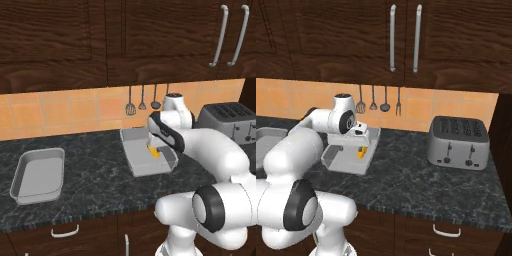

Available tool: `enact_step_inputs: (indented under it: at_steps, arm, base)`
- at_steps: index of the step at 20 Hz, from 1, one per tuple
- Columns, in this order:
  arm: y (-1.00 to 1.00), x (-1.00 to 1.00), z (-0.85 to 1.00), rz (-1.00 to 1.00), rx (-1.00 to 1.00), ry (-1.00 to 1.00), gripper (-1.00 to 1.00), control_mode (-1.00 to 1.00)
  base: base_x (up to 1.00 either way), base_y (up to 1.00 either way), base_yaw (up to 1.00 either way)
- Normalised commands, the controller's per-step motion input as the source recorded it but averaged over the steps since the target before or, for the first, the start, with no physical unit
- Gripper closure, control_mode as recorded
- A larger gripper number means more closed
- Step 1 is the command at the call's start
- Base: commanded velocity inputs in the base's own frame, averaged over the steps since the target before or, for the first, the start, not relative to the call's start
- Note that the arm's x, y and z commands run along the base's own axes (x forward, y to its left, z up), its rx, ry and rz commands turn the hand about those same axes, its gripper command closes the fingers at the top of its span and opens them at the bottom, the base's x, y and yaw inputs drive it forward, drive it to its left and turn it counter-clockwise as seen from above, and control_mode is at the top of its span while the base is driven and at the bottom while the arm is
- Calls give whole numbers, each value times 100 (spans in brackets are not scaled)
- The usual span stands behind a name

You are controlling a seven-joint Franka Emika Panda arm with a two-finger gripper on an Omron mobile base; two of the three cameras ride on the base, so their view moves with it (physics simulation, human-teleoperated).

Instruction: Place one corn and one steak in each tupperware on the nearby counter, to pack two identical lunches.

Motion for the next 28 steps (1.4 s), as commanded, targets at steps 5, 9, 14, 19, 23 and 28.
enact_step_inputs:
  at_steps: [5,9,14,19,23,28]
  arm:
    - [0,-95,95,8,0,0,-100,-100]
    - [-1,-100,54,12,0,0,-100,-100]
    - [-20,-92,15,3,2,-1,-100,-100]
    - [-4,-32,0,0,1,-6,-100,-100]
    - [0,0,0,0,0,0,-100,-100]
    - [0,0,0,0,0,0,-100,100]
  base:
    - [0,0,0]
    - [0,0,0]
    - [0,0,0]
    - [0,0,0]
    - [0,0,0]
    - [-74,-23,-6]
